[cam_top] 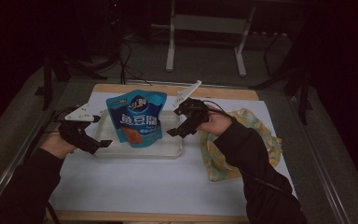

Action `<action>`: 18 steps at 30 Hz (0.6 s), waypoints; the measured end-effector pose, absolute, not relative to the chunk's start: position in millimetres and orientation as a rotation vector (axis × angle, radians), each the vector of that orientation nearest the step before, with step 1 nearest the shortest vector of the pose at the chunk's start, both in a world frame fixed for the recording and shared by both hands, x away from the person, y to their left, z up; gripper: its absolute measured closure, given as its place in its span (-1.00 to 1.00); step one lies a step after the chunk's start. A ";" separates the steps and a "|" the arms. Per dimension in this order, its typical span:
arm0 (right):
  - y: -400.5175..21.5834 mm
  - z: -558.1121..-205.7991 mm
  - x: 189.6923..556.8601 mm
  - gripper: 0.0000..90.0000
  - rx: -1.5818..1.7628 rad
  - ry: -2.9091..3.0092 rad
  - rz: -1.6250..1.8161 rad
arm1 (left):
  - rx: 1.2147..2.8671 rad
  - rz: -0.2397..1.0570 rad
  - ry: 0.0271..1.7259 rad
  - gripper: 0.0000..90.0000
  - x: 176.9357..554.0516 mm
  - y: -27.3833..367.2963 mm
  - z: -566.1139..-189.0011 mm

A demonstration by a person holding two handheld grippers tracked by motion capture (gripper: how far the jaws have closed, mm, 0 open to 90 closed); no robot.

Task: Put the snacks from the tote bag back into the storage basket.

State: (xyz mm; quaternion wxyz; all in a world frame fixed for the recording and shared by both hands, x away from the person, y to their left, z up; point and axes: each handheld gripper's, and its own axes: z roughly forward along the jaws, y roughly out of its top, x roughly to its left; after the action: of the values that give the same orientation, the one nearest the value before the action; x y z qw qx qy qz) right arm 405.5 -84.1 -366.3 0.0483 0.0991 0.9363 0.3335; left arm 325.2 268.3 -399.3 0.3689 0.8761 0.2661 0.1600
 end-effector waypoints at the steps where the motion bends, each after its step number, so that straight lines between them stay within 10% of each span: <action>1: -85.5 -367.7 403.0 -0.69 0.295 2.852 1.025 | 2.240 0.420 0.682 -0.95 321.7 266.6 -399.7; 18: -116.4 -391.6 373.0 -0.68 0.399 2.749 1.086 | 2.257 0.483 0.731 -0.95 279.1 239.5 -433.2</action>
State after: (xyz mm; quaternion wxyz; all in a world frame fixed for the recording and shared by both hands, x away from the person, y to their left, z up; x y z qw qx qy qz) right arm 373.0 -116.4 -391.6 0.0795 0.1333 0.9188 0.3629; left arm 279.1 239.5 -433.2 0.3525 0.8724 0.2825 0.1868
